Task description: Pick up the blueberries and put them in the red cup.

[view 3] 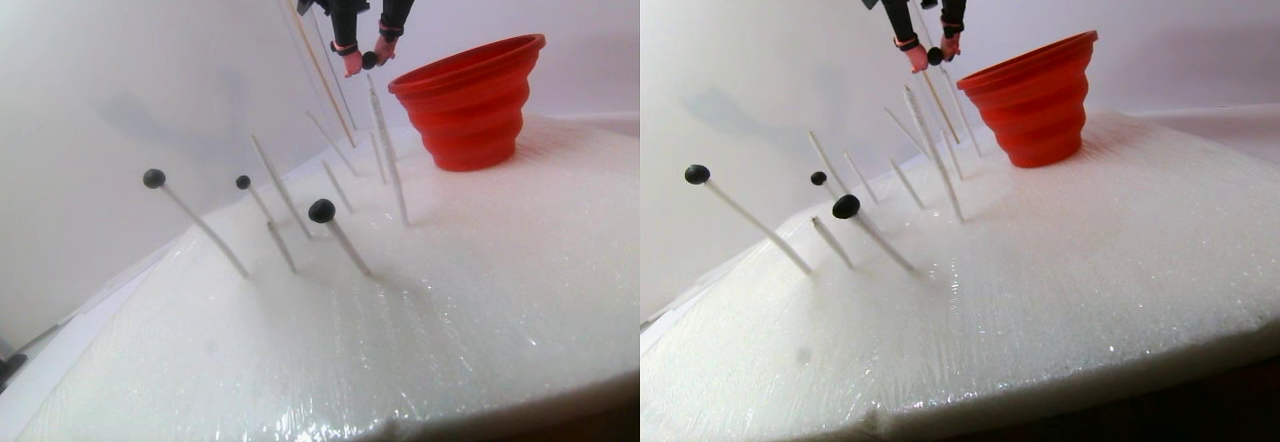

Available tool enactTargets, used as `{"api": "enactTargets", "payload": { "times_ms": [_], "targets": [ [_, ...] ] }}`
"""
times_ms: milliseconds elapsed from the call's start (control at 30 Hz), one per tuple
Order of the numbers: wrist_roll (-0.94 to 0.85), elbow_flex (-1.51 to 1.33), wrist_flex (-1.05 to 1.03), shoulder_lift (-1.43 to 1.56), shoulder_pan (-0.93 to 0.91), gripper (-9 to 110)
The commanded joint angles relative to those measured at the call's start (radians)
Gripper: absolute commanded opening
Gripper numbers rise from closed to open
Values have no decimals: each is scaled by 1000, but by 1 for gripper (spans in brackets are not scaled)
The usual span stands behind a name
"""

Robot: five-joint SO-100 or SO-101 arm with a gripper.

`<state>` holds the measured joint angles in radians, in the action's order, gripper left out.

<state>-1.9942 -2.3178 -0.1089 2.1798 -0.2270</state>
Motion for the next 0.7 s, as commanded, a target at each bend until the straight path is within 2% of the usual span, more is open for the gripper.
{"api": "enactTargets", "payload": {
  "times_ms": [0, 667],
  "targets": [
    [-12, 17, -20, 146, -11, 11],
    [-23, 9, -69, 153, -133, 11]
  ]
}}
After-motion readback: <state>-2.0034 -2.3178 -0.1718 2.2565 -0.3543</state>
